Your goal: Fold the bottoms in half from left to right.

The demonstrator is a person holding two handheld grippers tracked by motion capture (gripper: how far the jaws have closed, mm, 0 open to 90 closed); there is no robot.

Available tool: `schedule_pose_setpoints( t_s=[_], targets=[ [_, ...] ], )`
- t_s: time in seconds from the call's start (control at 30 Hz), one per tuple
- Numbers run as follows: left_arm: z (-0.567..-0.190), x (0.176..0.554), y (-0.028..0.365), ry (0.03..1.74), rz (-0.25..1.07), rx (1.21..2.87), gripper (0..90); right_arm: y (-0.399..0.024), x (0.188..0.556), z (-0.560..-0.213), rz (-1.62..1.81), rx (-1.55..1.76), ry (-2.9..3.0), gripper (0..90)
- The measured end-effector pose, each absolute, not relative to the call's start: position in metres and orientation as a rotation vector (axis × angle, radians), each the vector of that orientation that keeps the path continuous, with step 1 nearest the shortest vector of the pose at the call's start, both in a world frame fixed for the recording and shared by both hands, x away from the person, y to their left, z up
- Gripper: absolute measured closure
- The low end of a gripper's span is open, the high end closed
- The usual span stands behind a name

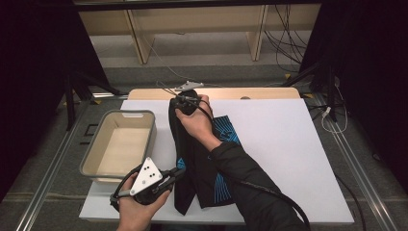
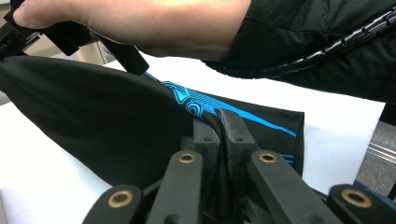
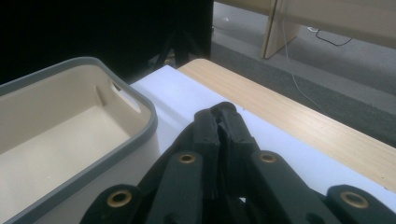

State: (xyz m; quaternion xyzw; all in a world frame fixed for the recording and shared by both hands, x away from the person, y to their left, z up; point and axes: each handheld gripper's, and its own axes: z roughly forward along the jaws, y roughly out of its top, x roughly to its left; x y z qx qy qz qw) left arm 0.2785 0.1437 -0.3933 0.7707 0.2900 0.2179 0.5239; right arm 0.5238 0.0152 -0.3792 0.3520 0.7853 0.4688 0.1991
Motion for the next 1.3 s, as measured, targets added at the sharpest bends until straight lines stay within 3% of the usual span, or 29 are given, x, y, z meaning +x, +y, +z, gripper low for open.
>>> schedule_pose_setpoints(
  t_s=[1.3],
  targets=[
    [-0.394, 0.284, 0.132, 0.665, 0.510, 1.876, 85.3, 0.007, 0.524, -0.377, 1.305, 0.988, 2.189, 86.7]
  ],
)
